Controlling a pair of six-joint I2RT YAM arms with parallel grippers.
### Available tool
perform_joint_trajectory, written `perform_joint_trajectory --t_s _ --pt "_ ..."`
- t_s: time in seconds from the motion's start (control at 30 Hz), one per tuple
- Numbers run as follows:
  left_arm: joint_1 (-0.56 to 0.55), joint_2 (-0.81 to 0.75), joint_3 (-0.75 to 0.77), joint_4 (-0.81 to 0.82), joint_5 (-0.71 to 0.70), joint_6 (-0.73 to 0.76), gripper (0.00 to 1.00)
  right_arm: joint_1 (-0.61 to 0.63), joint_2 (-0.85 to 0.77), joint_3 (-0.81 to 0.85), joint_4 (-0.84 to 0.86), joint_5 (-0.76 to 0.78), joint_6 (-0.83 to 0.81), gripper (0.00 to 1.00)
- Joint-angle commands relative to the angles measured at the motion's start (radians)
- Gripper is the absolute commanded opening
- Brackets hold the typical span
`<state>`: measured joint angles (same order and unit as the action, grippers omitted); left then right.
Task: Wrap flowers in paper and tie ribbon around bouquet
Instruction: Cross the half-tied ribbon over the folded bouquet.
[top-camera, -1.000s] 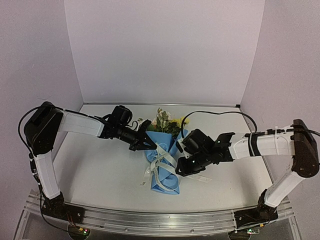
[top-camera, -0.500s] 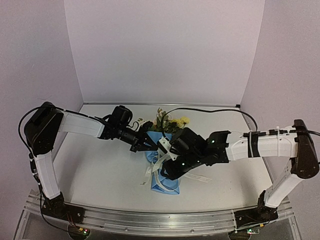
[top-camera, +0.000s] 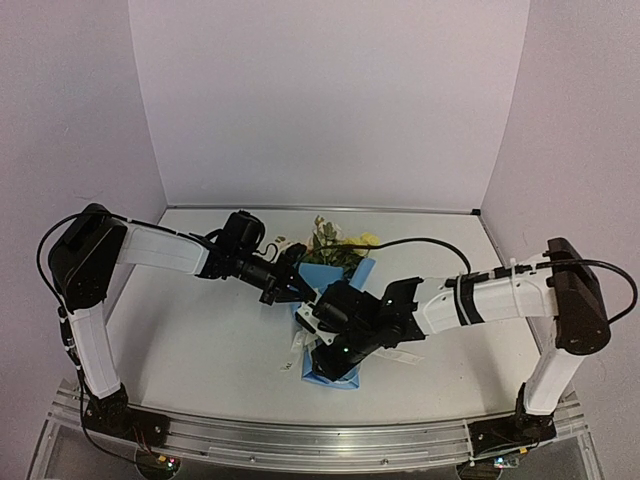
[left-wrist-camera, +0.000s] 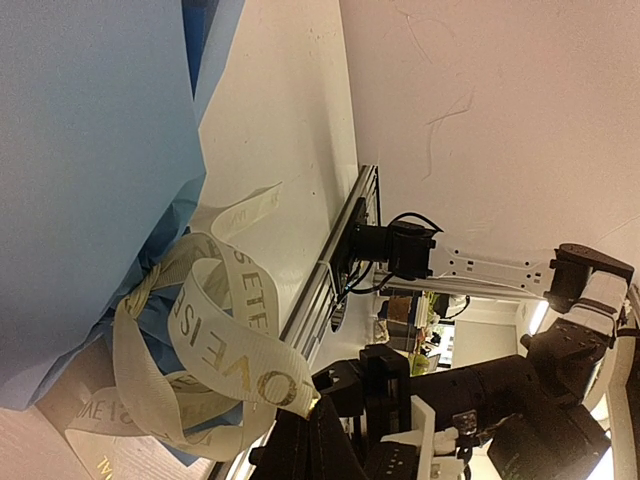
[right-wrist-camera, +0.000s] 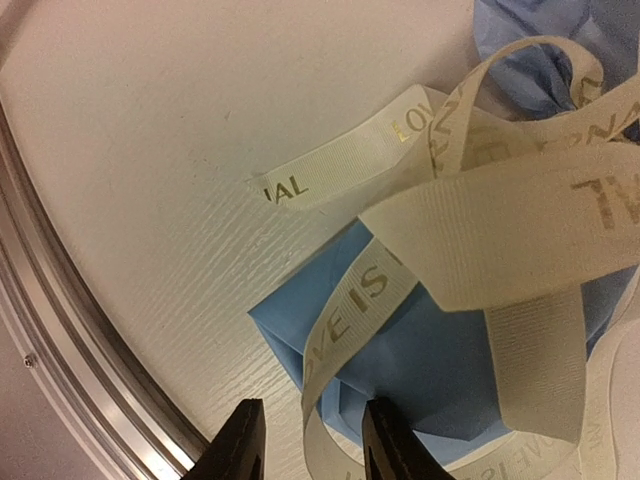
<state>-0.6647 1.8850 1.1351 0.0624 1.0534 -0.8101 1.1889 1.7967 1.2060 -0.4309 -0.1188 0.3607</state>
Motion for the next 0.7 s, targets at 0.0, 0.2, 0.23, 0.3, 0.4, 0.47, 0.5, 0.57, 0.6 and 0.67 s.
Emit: perform_joint_trajectory --t_s 0.0,0.2,0.23,0.3,0.4,0.47,0.5,0.57,0.6,0.67 --pt "-0.001 -0.003 0.005 0.021 0.022 0.013 0.00 0.010 0.024 0.040 -0.001 0.026 0.009 0.33" --pt "-0.001 0.000 0.008 0.001 0.013 0.033 0.00 0.019 0.005 0.022 -0.001 0.031 0.025 0.25" --pt "-0.001 0.000 0.008 -0.001 0.011 0.035 0.00 0.020 0.001 0.019 -0.002 0.031 0.028 0.22" --pt "-0.001 0.001 0.009 -0.003 0.010 0.039 0.00 0.023 -0.007 0.014 -0.002 0.031 0.033 0.18" --pt "-0.001 0.000 0.009 -0.014 0.006 0.049 0.00 0.023 -0.035 -0.002 -0.002 0.037 0.043 0.14" --pt "0.000 -0.001 0.009 -0.026 -0.002 0.058 0.00 0.023 -0.058 -0.015 -0.002 0.040 0.048 0.14" --pt "0.001 -0.002 0.009 -0.029 -0.004 0.061 0.00 0.023 -0.067 -0.020 -0.002 0.041 0.049 0.14" --pt "0.002 -0.001 0.010 -0.030 -0.008 0.064 0.00 0.023 -0.082 -0.027 -0.004 0.043 0.052 0.13" --pt "0.002 0.000 0.010 -0.030 -0.009 0.064 0.00 0.023 -0.086 -0.029 -0.005 0.043 0.053 0.13" --pt "0.002 0.003 0.010 -0.029 -0.009 0.064 0.00 0.023 -0.088 -0.032 -0.008 0.037 0.057 0.13"
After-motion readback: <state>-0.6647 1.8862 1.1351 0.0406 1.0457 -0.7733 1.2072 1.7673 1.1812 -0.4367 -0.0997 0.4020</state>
